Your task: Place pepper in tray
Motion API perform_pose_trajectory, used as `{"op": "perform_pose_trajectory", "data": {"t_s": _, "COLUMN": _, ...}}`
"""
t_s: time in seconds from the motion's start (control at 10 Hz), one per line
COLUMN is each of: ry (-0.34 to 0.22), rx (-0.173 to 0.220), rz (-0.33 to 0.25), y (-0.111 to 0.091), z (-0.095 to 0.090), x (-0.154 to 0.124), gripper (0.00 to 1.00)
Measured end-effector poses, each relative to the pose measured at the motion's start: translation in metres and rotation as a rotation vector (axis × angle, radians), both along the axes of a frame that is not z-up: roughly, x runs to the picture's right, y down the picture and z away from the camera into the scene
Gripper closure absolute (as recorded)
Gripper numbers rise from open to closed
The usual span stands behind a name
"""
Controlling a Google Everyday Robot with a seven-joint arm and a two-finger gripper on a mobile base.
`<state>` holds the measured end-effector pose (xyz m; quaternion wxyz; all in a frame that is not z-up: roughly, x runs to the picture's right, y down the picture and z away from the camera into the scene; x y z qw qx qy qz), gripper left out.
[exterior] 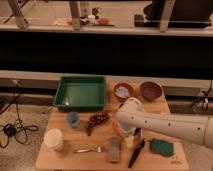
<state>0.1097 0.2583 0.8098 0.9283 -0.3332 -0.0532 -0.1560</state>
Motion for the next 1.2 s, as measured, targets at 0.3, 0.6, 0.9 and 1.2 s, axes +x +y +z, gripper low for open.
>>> {"op": "perform_pose_trajectory", "data": {"t_s": 0.3, "ry": -0.008, "rx": 0.001, "rz": -0.002, "y": -0.0007, "z": 0.0016, "x": 0.0004, "gripper": 0.41}}
{"op": "perform_pose_trajectory", "data": {"t_s": 0.6, "ry": -0.013, "rx": 0.0, "rz": -0.005, "y": -0.0007, "z": 0.0028, "x": 0.0004, "gripper": 0.41}}
{"op": "perform_pose_trajectory", "data": {"t_s": 0.9, "ry": -0.014, "rx": -0.004, "rz": -0.007, "y": -0.0003, "z": 0.0033, "x": 0.0009, "gripper": 0.55}}
{"op": "perform_pose_trajectory", "data": {"t_s": 1.2, "ry": -0.014, "rx": -0.006, "rz": -0.01, "y": -0.0013, "z": 0.002, "x": 0.0011, "gripper": 0.82}}
